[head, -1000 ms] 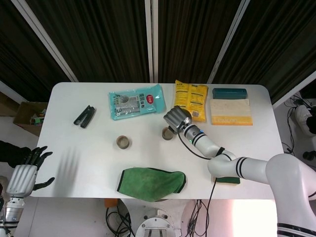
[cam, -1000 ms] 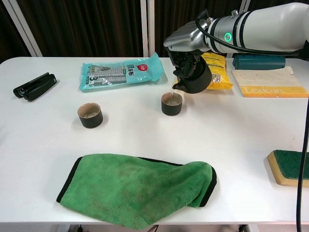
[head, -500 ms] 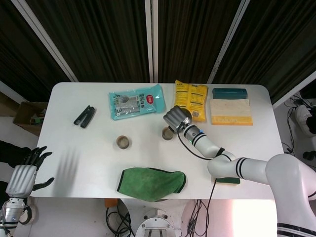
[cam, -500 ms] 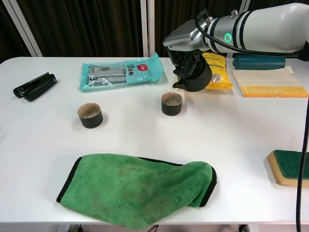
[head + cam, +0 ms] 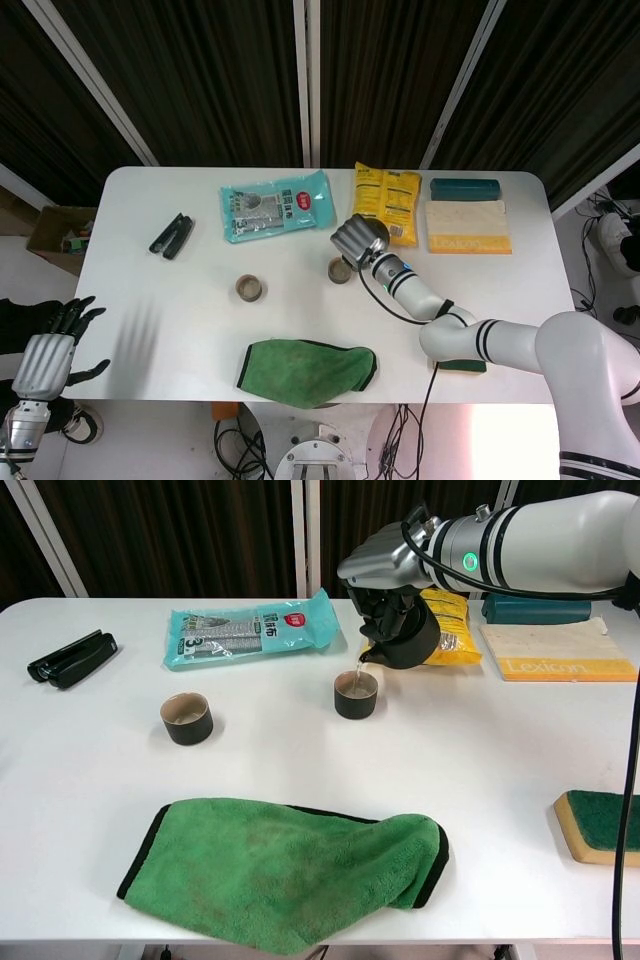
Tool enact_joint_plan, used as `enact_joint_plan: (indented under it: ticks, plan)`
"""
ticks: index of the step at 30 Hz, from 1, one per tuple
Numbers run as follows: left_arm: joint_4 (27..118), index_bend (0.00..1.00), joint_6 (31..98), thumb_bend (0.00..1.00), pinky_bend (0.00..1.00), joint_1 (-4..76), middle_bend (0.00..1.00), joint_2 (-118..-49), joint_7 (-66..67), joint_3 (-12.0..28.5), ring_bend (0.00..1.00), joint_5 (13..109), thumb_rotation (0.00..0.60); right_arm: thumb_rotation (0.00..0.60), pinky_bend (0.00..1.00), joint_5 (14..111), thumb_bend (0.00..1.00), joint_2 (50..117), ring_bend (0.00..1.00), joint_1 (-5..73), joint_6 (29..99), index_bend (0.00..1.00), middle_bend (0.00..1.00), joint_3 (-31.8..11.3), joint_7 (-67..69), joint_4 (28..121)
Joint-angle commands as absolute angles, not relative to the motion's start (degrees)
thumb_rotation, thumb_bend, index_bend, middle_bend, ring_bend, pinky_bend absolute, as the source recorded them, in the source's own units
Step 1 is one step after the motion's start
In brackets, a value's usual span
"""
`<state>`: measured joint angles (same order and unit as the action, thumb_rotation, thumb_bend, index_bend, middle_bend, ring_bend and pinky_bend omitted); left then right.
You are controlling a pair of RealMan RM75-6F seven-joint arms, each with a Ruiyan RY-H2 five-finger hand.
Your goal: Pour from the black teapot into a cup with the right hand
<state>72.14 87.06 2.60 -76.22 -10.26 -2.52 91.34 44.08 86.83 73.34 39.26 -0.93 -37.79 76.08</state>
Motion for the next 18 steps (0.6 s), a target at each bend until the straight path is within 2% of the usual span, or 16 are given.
enact_joint_plan:
  ticks: [1, 18]
  plan:
    - [72.17, 0.21, 87.09, 0.13, 0.23, 2.60, 0.09, -76.19, -10.24, -2.51, 0.07, 91.36, 0.600, 0.600, 0.55, 43.96, 0.53, 86.84, 0.97, 73.32, 39.30, 1.00, 1.00, -0.95, -37.89, 76.16]
    - [72.41, 0.21, 87.12, 0.13, 0.23, 2.59, 0.09, -76.05, -10.09, -2.52, 0.07, 91.37, 0.600, 0.600, 0.55, 43.56, 0.53, 86.71, 0.97, 73.59, 39.71, 1.00, 1.00, -0.67, -39.82, 76.67]
